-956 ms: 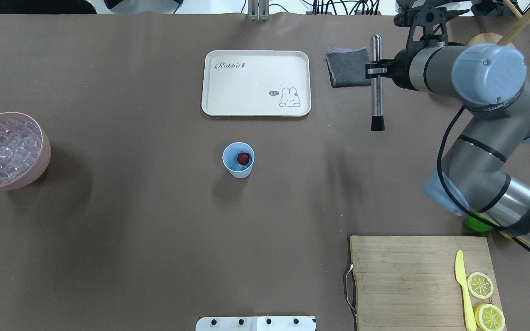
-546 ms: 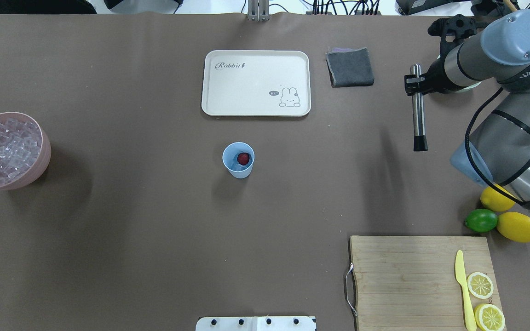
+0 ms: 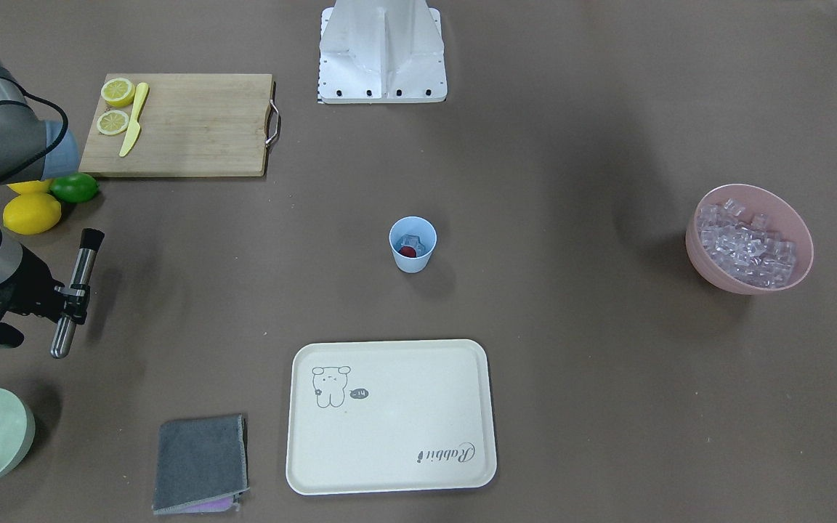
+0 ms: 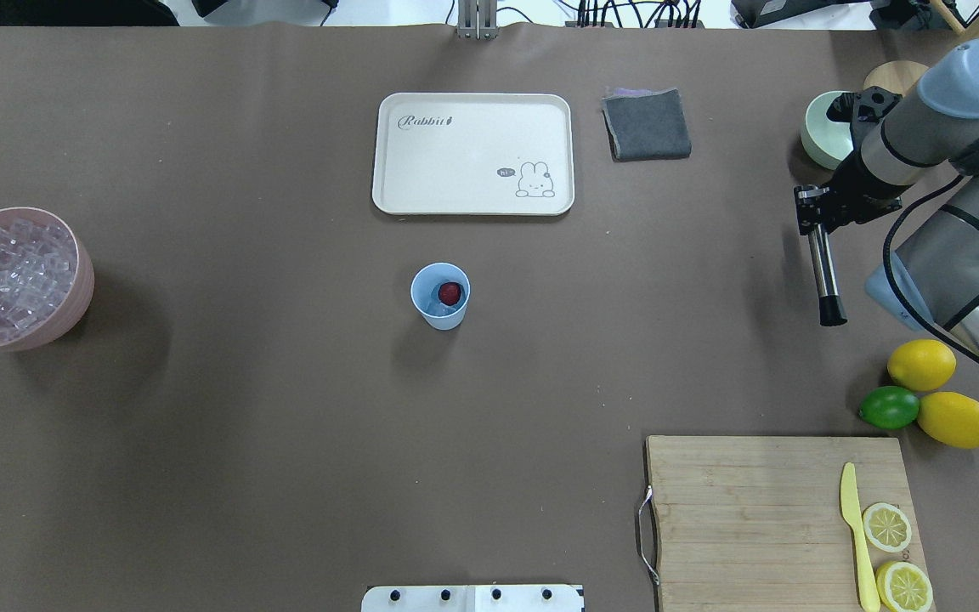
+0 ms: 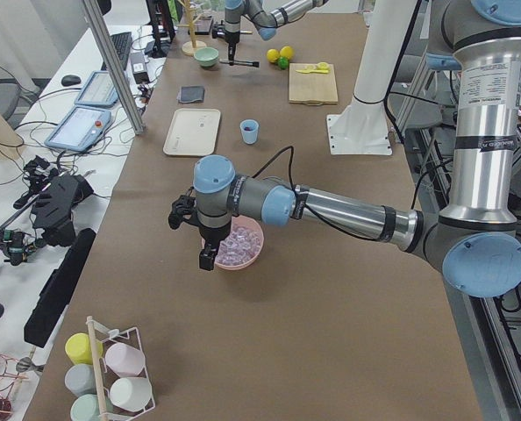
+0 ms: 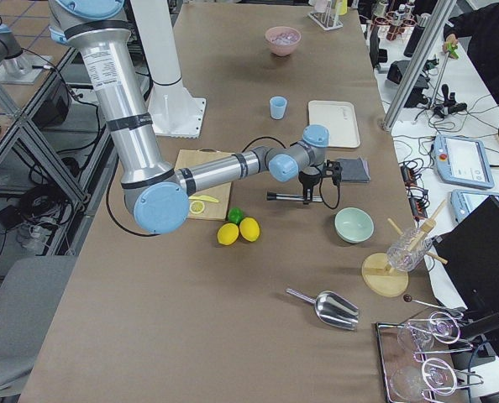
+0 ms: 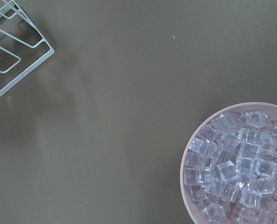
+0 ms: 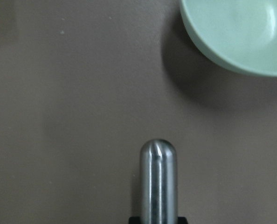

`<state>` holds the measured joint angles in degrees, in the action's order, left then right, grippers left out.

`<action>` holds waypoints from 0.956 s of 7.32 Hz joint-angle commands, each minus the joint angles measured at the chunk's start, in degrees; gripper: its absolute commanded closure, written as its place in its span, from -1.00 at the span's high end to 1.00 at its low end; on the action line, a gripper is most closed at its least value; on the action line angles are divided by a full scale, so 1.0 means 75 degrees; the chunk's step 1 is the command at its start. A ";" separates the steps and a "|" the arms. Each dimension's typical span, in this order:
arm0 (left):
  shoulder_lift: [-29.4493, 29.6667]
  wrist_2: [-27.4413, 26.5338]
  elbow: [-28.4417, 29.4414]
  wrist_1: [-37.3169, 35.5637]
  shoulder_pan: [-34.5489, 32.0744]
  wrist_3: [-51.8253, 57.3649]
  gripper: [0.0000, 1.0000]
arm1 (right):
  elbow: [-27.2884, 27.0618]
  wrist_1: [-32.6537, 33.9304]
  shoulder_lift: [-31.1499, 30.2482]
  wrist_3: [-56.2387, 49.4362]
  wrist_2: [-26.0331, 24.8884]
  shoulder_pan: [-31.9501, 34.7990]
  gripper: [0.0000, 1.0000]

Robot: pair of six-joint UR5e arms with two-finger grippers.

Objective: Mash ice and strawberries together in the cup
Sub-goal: 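Lift the muddler out and carry it back beside the lemons, then lower the muddler onto the table and release it with the right gripper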

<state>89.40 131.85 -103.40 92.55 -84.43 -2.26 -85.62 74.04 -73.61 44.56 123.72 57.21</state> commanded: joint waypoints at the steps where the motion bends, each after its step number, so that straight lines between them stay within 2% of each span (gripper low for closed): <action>1: -0.0003 -0.0002 -0.0018 0.0000 -0.0005 -0.0003 0.95 | 0.0048 -0.0029 -0.0473 -0.0604 0.0144 0.0001 -1.00; 3: -0.0014 -0.0002 -0.0065 0.0000 -0.0028 -0.0003 0.95 | 0.0048 -0.0017 -0.0510 -0.0551 0.0121 -0.0011 -1.00; 4: -0.0049 -0.0002 -0.0088 0.0000 -0.0028 -0.0003 0.95 | 0.0095 -0.0006 -0.0522 -0.0527 0.0098 -0.0022 -0.18; 5: -0.0050 -0.0002 -0.0089 0.0000 -0.0028 -0.0003 0.95 | 0.0107 -0.0029 -0.0568 -0.0515 0.0097 -0.0022 0.47; 6: -0.0050 -0.0002 -0.0089 0.0000 -0.0028 -0.0003 0.95 | 0.0107 -0.0040 -0.0580 -0.0503 0.0097 -0.0022 0.99; 7: -0.0026 -0.0002 -0.0042 0.0000 -0.0017 -0.0003 0.95 | 0.0072 -0.0029 -0.0569 -0.0515 0.0109 -0.0011 1.00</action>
<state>89.09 131.84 -103.96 92.55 -84.63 -2.29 -84.91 73.82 -77.85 40.71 124.48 57.06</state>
